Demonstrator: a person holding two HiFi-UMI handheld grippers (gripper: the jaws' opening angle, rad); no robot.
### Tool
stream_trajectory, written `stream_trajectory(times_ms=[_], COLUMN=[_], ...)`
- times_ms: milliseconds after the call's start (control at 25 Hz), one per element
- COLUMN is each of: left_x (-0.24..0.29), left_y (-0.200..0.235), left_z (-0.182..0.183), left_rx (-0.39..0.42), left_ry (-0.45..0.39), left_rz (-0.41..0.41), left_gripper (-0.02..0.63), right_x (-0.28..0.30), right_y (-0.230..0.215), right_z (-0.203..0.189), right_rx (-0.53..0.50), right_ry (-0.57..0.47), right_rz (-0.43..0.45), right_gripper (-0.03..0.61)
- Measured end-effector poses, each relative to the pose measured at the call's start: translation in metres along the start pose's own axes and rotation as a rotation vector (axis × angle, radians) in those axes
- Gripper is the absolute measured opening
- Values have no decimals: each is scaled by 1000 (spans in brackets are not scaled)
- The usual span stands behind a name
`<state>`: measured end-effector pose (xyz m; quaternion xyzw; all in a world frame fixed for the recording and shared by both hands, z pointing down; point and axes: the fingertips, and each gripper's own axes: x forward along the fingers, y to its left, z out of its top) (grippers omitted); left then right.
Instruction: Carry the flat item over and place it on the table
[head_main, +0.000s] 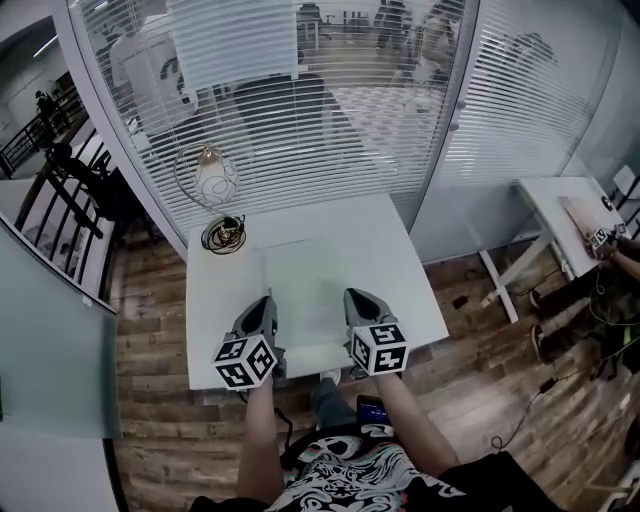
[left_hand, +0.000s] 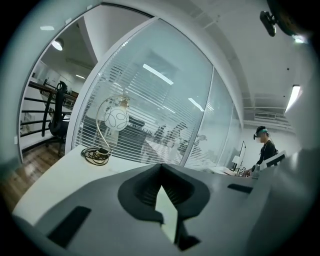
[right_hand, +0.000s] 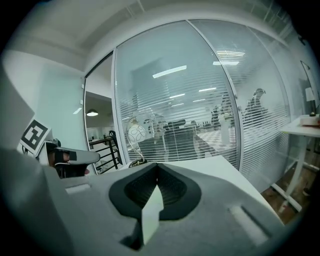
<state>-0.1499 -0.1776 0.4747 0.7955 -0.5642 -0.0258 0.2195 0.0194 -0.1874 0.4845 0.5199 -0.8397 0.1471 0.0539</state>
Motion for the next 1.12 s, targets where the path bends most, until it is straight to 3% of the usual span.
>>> stream_trajectory(times_ms=[1120], left_x=[7], left_y=[3], left_z=[-6], left_rx=[5], left_ry=[25], left_rz=[-9], left_gripper=[6], right_x=[-1], right_y=[-7], right_z=[-13], right_rx=[-34], right_ry=[52], right_rz=[-21], right_gripper=[5])
